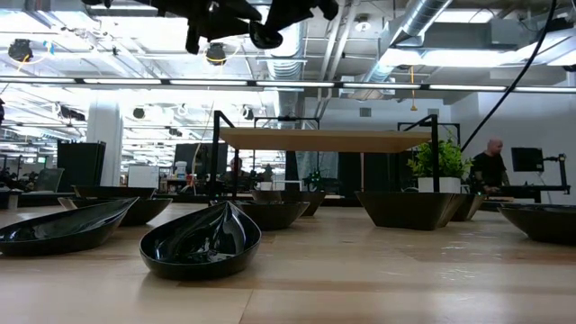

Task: Pick & Place Mini shaped plates
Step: Stack the drop-shaped plate on top of the other drop-shaped plates on the shelf

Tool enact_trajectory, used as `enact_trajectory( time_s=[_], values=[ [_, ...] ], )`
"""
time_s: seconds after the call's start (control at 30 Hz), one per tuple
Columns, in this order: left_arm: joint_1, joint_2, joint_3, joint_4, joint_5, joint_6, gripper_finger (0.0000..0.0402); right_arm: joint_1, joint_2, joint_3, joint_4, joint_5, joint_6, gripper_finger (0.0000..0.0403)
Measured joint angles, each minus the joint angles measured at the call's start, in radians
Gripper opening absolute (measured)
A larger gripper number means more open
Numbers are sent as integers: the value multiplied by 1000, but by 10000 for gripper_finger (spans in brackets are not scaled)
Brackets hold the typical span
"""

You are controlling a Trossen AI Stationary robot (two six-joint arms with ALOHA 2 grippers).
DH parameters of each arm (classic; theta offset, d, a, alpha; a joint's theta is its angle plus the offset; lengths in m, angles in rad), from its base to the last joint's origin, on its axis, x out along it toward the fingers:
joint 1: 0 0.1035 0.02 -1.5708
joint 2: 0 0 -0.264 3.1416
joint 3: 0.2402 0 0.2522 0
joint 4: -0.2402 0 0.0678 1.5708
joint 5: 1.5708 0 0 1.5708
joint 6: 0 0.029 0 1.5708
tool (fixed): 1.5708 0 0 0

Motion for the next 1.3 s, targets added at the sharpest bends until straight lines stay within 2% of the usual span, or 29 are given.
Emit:
enact_trajectory(
  time_s=[0.3,0.43,0.53,0.77,1.0,1.13,1.3],
  values=[
    [0,-80,2,-38,-3,61,176,-50,-24,0,-205,31,136,0],
    [0,-130,2,-138,-7,48,177,-117,-84,0,-331,31,237,0],
    [0,-150,-25,-142,-7,20,175,-195,-135,0,-413,25,275,0],
    [0,-158,-89,-141,-8,-30,177,-462,-226,0,-529,-199,326,0],
    [0,-158,-116,-141,-8,-21,177,-689,-221,-8,-580,-423,302,0],
    [5,-157,-116,-140,-9,29,177,-773,-220,-65,-558,-527,273,0],
    [30,-157,-116,-140,-11,63,177,-832,-220,-145,-523,-594,263,0]
  ],
)
